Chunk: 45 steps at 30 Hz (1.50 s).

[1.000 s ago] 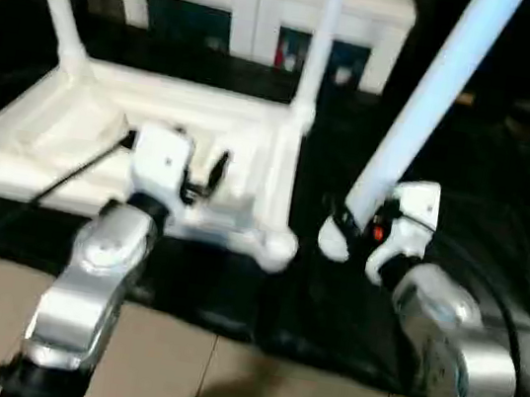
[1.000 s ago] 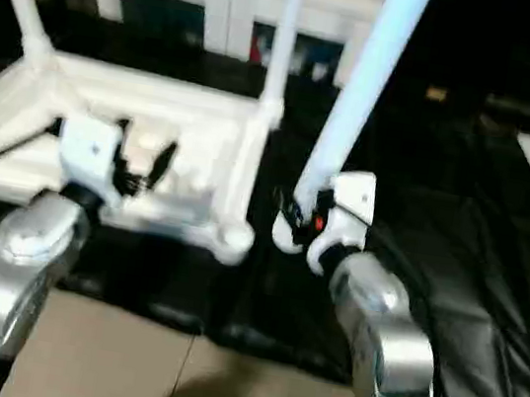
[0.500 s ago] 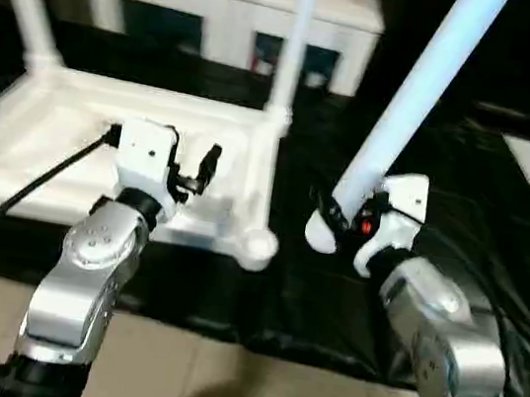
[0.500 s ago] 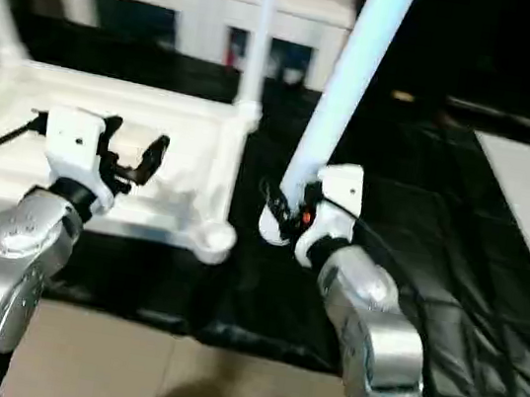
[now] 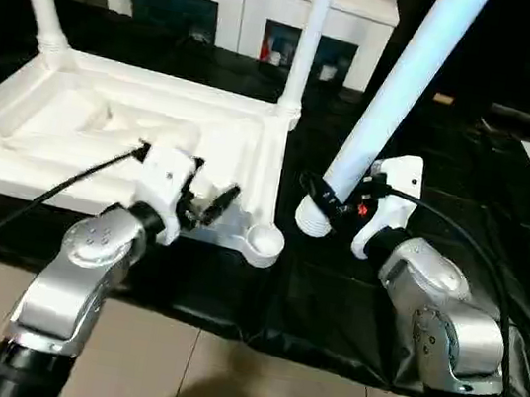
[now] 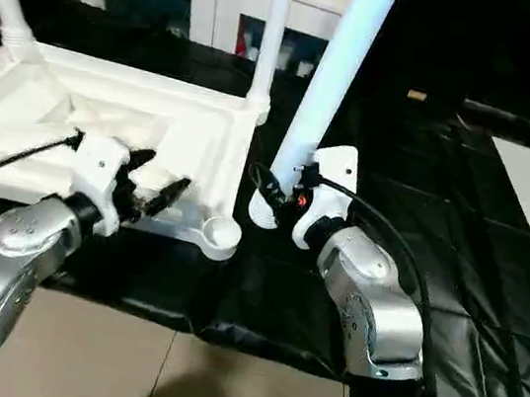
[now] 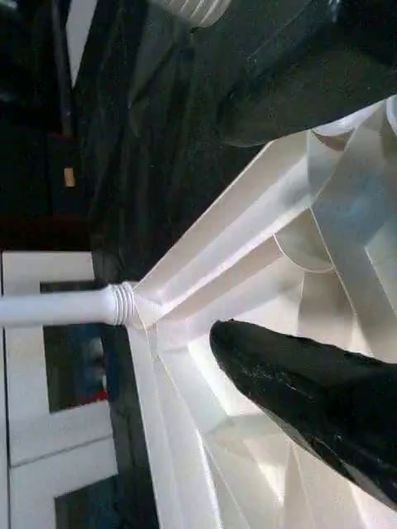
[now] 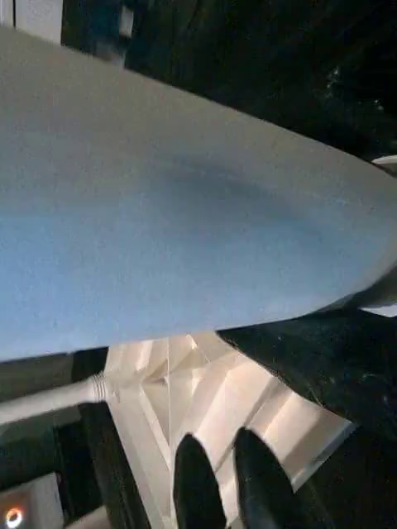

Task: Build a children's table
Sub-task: Insert table leg to table base

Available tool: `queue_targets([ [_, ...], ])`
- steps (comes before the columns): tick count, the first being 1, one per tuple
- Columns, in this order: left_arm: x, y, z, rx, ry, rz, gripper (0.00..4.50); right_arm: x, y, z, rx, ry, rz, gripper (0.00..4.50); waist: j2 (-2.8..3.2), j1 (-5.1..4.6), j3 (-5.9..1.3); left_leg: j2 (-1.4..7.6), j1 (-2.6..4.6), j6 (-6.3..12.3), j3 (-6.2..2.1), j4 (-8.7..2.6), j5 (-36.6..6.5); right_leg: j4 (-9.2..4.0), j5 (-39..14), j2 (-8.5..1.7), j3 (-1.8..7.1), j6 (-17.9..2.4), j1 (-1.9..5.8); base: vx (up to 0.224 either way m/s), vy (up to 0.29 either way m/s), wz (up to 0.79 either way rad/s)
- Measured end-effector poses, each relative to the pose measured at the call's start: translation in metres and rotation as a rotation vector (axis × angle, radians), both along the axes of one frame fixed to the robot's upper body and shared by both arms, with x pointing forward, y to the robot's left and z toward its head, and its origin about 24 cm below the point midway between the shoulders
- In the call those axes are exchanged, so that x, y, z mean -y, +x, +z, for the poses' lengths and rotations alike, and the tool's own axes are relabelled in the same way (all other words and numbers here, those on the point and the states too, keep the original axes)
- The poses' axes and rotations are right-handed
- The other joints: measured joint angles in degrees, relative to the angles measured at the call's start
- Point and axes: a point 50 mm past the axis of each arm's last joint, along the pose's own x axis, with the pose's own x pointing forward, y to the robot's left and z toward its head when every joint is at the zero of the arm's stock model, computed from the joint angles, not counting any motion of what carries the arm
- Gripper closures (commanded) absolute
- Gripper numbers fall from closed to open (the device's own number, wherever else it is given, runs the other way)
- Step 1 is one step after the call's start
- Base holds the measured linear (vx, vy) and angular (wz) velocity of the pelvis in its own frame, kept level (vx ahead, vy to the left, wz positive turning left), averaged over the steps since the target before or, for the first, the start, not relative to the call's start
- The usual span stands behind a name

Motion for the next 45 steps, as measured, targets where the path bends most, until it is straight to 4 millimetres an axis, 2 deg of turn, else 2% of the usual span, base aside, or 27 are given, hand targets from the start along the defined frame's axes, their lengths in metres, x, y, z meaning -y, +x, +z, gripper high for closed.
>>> queue_targets([
  [4, 0.001, 0.000, -0.003, -0.016, -0.020, -0.025, 0.69, 0.006, 0.000, -0.001, 0.004, 0.009, -0.045, 2.64, 1.11, -0.05, 0.41, -0.04, -0.02, -0.04, -0.02, 0.01, 0.16, -0.07, 0.19, -0.02, 0.04, 0.29, 0.03, -0.014, -0.001, 0.00],
  [8, -0.001, -0.001, -0.005, -0.049, -0.001, -0.120, 0.51, 0.006, -0.001, -0.003, 0.011, -0.015, -0.060, 2.64, 1.30, -0.14, 0.46, -0.01, -0.02, -0.18, -0.08, -0.17, 0.29, 0.01, 0.29, 0.03, -0.03, 0.24, -0.06, 0.000, 0.000, 0.00],
  [9, -0.002, -0.002, -0.004, -0.069, 0.032, -0.206, 0.41, 0.005, -0.001, -0.003, 0.011, -0.003, -0.037, 2.64, 0.88, -0.18, 0.49, -0.01, 0.00, -0.18, -0.07, -0.31, 0.33, 0.06, 0.30, 0.04, -0.02, 0.23, -0.13, 0.000, 0.000, 0.00],
  [12, -0.013, -0.004, -0.004, -0.129, 0.164, -0.366, 0.21, -0.001, -0.002, 0.001, 0.023, 0.013, 0.027, 2.64, 0.21, -0.24, 0.42, -0.02, 0.02, -0.17, -0.11, -0.84, 1.06, -0.01, 0.34, 0.08, -0.09, 0.16, -0.25, 0.000, 0.000, 0.00],
  [15, -0.019, -0.007, -0.014, -0.201, 0.226, -0.433, 0.09, -0.006, 0.000, 0.004, 0.036, 0.015, 0.079, 2.64, -0.54, 0.03, 0.46, -0.02, -0.04, -0.11, -0.02, -0.85, 1.13, -0.03, 0.33, 0.04, -0.06, 0.16, -0.27, 0.000, 0.000, 0.00],
  [18, -0.025, -0.009, -0.026, -0.273, 0.328, -0.475, 0.09, -0.011, 0.002, 0.008, 0.045, 0.026, 0.126, 2.64, -0.85, 0.31, 0.47, -0.02, -0.03, -0.06, -0.01, -0.79, 1.16, -0.11, 0.49, 0.01, -0.05, -0.10, -0.31, 0.000, 0.000, 0.00],
  [19, -0.026, -0.007, -0.027, -0.277, 0.345, -0.476, 0.09, -0.010, 0.002, 0.009, 0.048, 0.028, 0.134, 2.64, -0.52, 0.51, 0.62, -0.02, -0.06, -0.01, 0.02, -0.79, 1.20, -0.12, 0.49, -0.03, -0.04, -0.10, -0.31, 0.000, 0.000, 0.00],
  [20, -0.024, 0.001, -0.029, -0.288, 0.374, -0.481, 0.09, -0.008, 0.002, 0.010, 0.051, 0.024, 0.151, 2.64, -0.53, 1.05, 0.66, -0.03, -0.10, 0.07, 0.13, -0.71, 1.25, -0.12, 0.48, -0.03, -0.02, -0.09, -0.25, 0.000, 0.000, 0.00],
  [23, -0.024, 0.021, -0.019, -0.268, 0.452, -0.475, 0.09, -0.013, 0.001, 0.013, 0.062, 0.033, 0.210, 2.64, -0.37, 1.77, 0.75, -0.01, -0.08, 0.08, 0.25, -0.80, 1.27, -0.09, 0.48, -0.07, 0.08, -0.09, -0.22, 0.000, 0.000, 0.00],
  [30, -0.007, 0.043, -0.016, -0.225, 0.472, -0.557, 0.09, -0.013, -0.002, 0.008, 0.049, 0.023, 0.232, 2.64, -0.30, 1.68, 0.78, 0.01, -0.11, -0.07, 0.18, -0.81, 1.37, -0.08, 0.48, -0.07, 0.04, -0.08, -0.22, 0.000, 0.000, 0.00],
  [34, -0.005, 0.052, -0.010, -0.217, 0.477, -0.591, 0.09, -0.010, -0.004, 0.001, 0.030, 0.001, 0.213, 2.64, 0.39, 1.67, 0.88, 0.00, -0.11, -0.13, 0.13, -0.81, 1.41, -0.08, 0.49, -0.06, 0.03, -0.10, -0.20, 0.000, 0.000, 0.00],
  [36, -0.004, 0.054, -0.016, -0.246, 0.503, -0.618, 0.09, -0.007, -0.005, -0.002, 0.022, -0.009, 0.196, 2.64, 0.92, 1.67, 0.78, 0.00, -0.12, -0.13, 0.13, -0.82, 1.41, -0.07, 0.49, -0.06, 0.03, -0.10, -0.20, 0.000, 0.000, 0.00],
  [38, -0.004, 0.054, -0.024, -0.276, 0.522, -0.635, 0.09, -0.005, -0.004, -0.002, 0.022, -0.014, 0.184, 2.64, 1.19, 1.59, 0.79, 0.00, -0.13, -0.16, 0.13, -0.90, 1.42, -0.07, 0.49, -0.05, 0.03, -0.10, -0.20, 0.000, 0.000, 0.00],
  [45, -0.006, 0.061, -0.030, -0.311, 0.565, -0.632, 0.60, -0.001, -0.005, -0.003, 0.023, -0.040, 0.166, 2.64, 1.25, 1.66, 0.82, 0.01, -0.13, -0.18, 0.10, -0.90, 1.44, -0.06, 0.50, -0.04, 0.01, -0.12, -0.19, 0.000, 0.000, 0.00],
])
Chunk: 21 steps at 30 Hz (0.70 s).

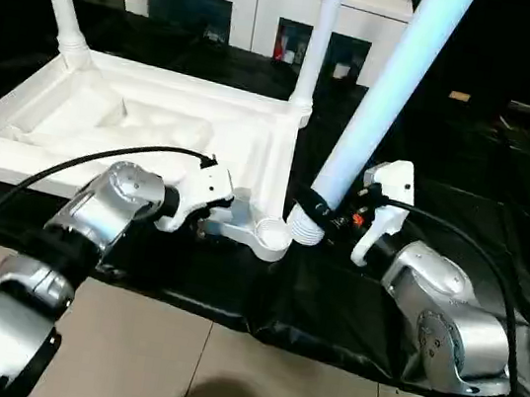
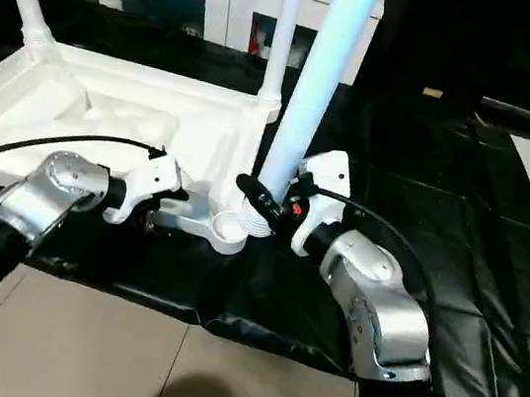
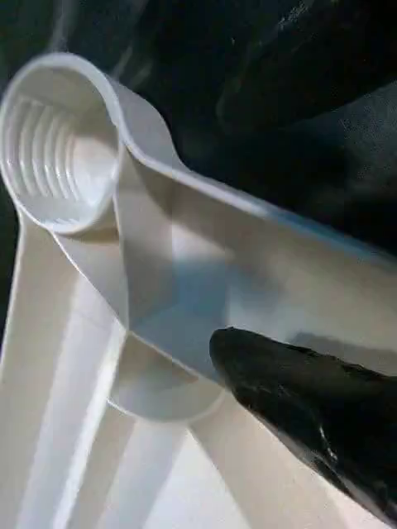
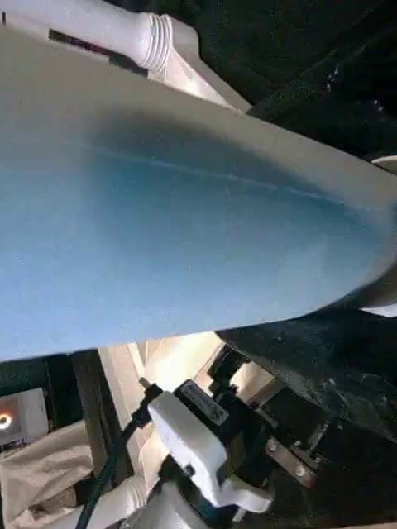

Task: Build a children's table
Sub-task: Insert table leg to table base

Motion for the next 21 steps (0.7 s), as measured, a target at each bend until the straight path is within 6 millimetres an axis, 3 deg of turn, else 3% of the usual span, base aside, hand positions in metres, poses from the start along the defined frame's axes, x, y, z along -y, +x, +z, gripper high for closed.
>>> queue_targets([
  [21, 0.0059, 0.0047, -0.0078, -0.041, 0.022, -0.044, 2.34, 0.0004, -0.0001, -0.0008, 0.003, -0.023, 0.002, 2.64, 0.02, 0.19, 0.01, 0.01, 0.00, 0.02, 0.00, 0.00, 0.01, -0.01, -0.01, -0.01, -0.01, 0.00, 0.01, 0.000, 0.000, 0.00],
])
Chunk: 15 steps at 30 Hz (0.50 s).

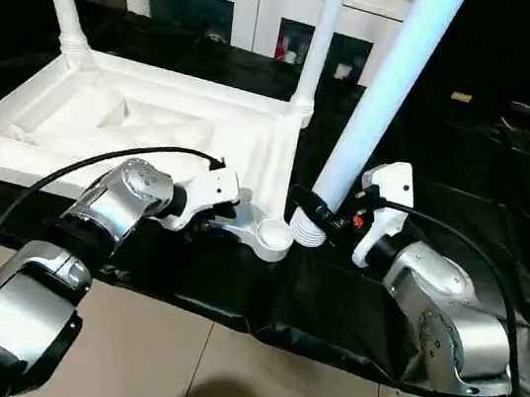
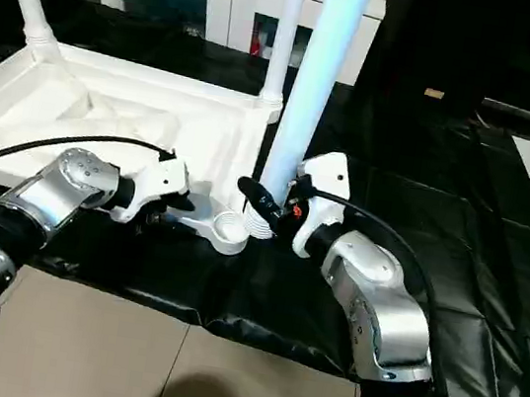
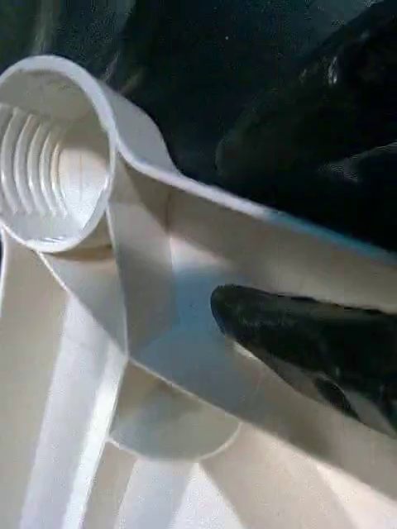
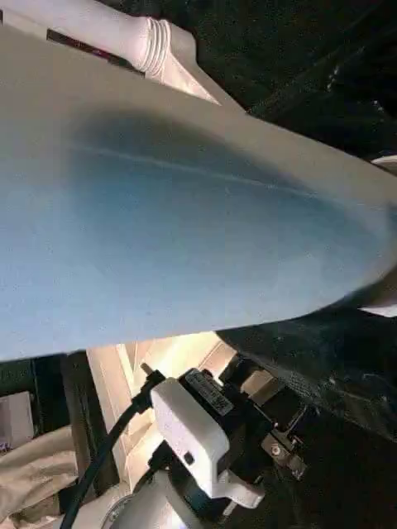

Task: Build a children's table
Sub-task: Insert table leg to table base

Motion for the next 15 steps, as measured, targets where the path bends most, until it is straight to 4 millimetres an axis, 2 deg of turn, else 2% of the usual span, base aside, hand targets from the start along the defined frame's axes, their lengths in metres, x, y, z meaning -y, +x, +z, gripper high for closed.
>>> queue_targets([
  [4, 0.000, 0.001, 0.002, 0.032, -0.004, 0.002, 2.34, 0.000, -0.001, 0.001, 0.004, 0.000, -0.001, 2.64, 0.08, -0.03, 0.05, 0.00, 0.01, 0.00, 0.00, 0.00, 0.00, -0.01, 0.01, 0.00, -0.01, -0.01, 0.00, 0.000, 0.000, 0.00],
  [8, 0.003, -0.010, 0.018, 0.086, -0.215, 0.033, 2.34, -0.001, -0.010, 0.004, 0.023, 0.034, 0.001, 2.64, 0.69, -0.07, 0.22, 0.03, 0.01, 0.01, -0.02, 0.00, -0.01, -0.01, -0.02, -0.02, -0.01, -0.06, -0.01, 0.000, 0.000, 0.00],
  [11, -0.001, -0.033, 0.027, 0.100, -0.331, 0.021, 2.34, -0.003, -0.017, 0.005, 0.004, 0.096, 0.003, 2.64, 0.95, -0.40, 0.16, 0.05, 0.00, 0.01, 0.06, -0.14, -0.02, 0.02, -0.11, -0.01, 0.00, -0.18, 0.03, 0.000, 0.000, 0.00],
  [15, -0.008, -0.057, 0.025, 0.091, -0.429, 0.076, 2.34, 0.000, -0.020, 0.008, 0.006, 0.133, -0.024, 2.64, 1.00, -0.36, 0.18, 0.11, 0.00, -0.01, 0.07, -0.19, 0.00, 0.06, -0.13, 0.04, -0.04, -0.18, 0.02, 0.000, 0.000, 0.00],
])
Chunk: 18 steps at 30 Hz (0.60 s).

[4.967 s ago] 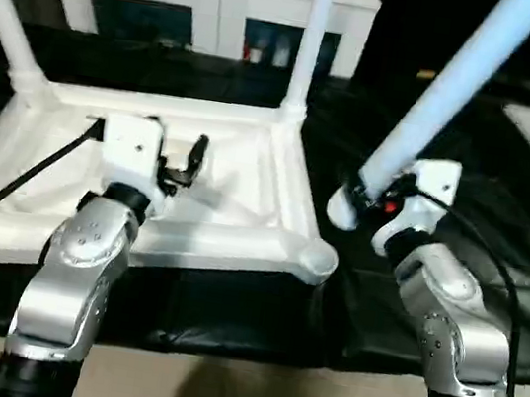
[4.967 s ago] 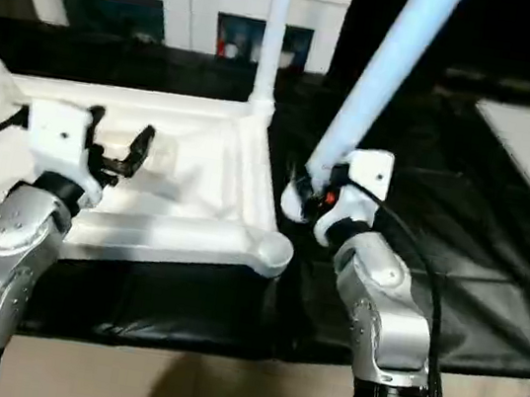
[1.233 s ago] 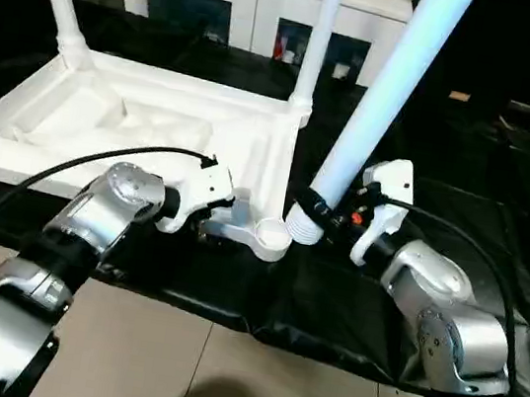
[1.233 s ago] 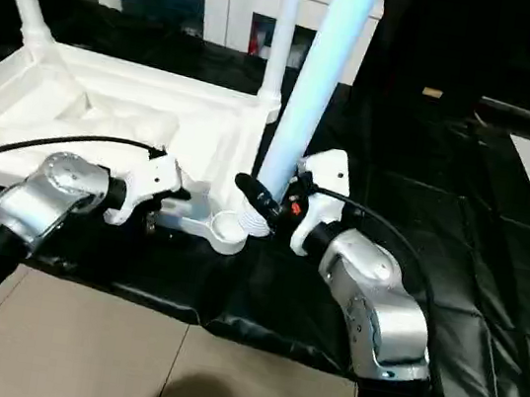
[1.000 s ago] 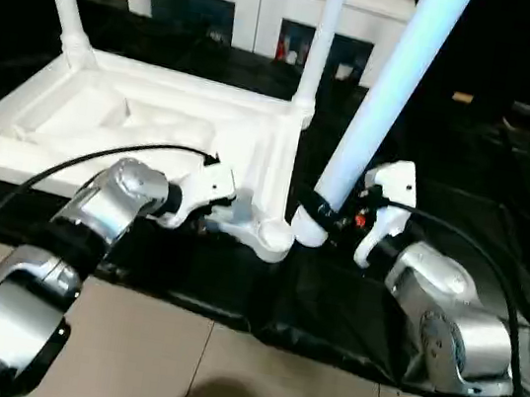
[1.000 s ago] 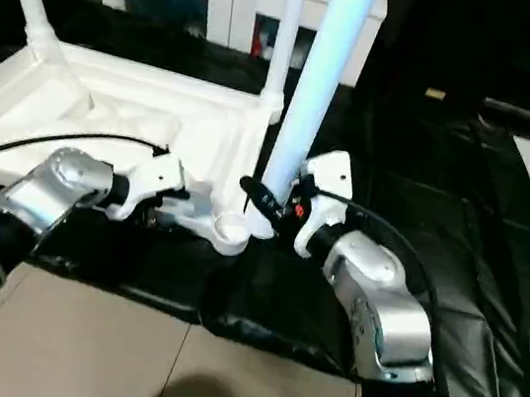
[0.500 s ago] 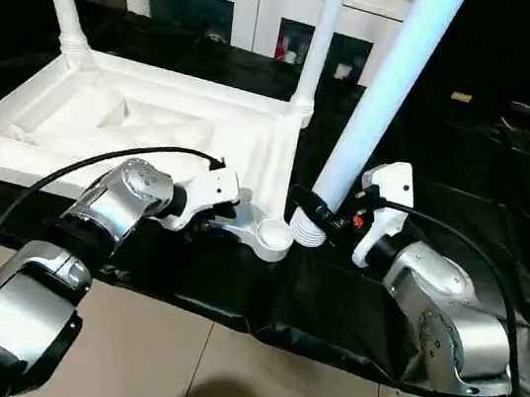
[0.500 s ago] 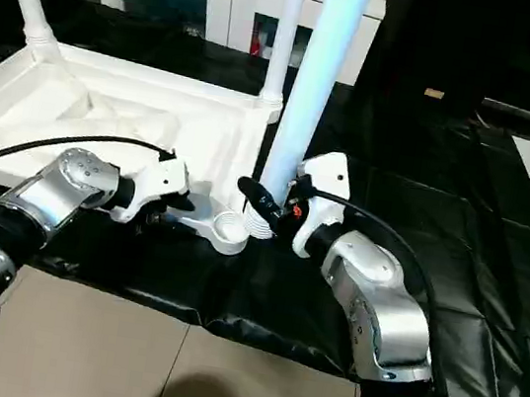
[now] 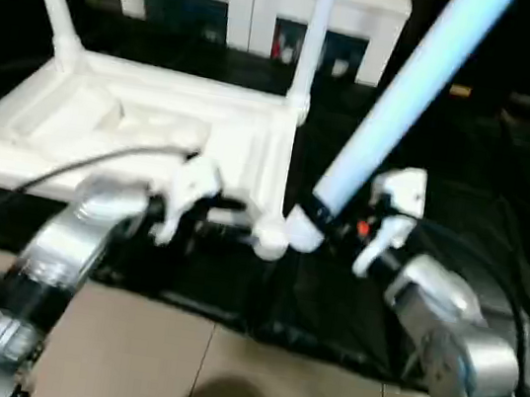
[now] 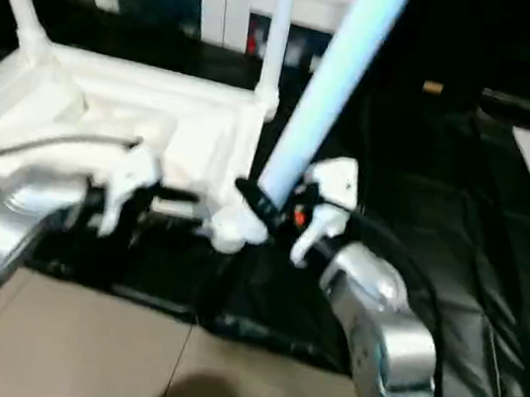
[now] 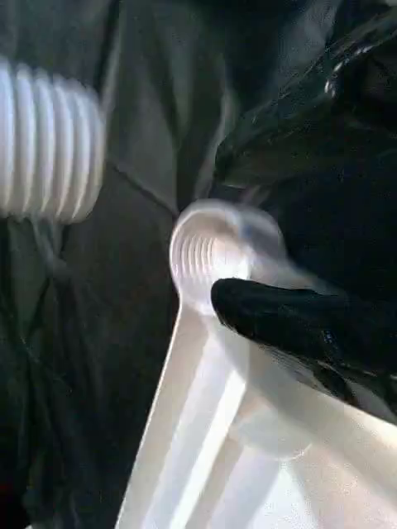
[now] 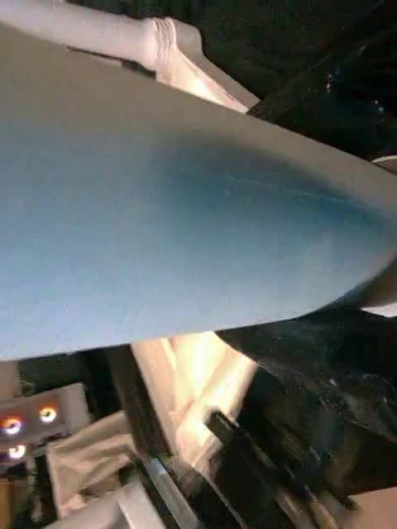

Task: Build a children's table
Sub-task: Insert table leg to table base

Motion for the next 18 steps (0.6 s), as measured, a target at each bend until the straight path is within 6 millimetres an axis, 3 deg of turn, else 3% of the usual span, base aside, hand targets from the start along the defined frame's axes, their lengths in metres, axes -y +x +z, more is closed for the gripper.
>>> queue_targets([
  [7, -0.006, -0.010, 0.015, 0.155, -0.167, 0.429, 1.74, 0.004, 0.003, -0.005, -0.016, -0.046, -0.169, 2.64, -0.03, 0.05, 0.00, 0.06, -0.04, 0.02, 0.05, 0.16, 0.02, -0.07, -0.16, -0.01, 0.03, 0.34, 0.08, 0.000, 0.000, 0.00],
  [12, -0.011, -0.017, 0.025, 0.230, -0.258, 0.693, 1.74, 0.009, 0.004, -0.005, -0.021, -0.046, -0.255, 2.64, -0.08, -0.04, -0.01, 0.10, -0.17, 0.02, 0.03, 0.10, 0.02, -0.08, -0.22, 0.03, -0.01, 0.46, 0.07, 0.000, 0.000, 0.00],
  [18, -0.011, -0.016, 0.024, 0.207, -0.285, 0.824, 1.74, 0.014, 0.006, -0.005, -0.006, -0.066, -0.316, 2.64, -0.11, -0.03, -0.01, 0.11, -0.30, 0.03, 0.03, 0.09, 0.02, -0.19, -0.26, 0.04, -0.01, 0.59, 0.02, 0.000, 0.000, 0.00],
])
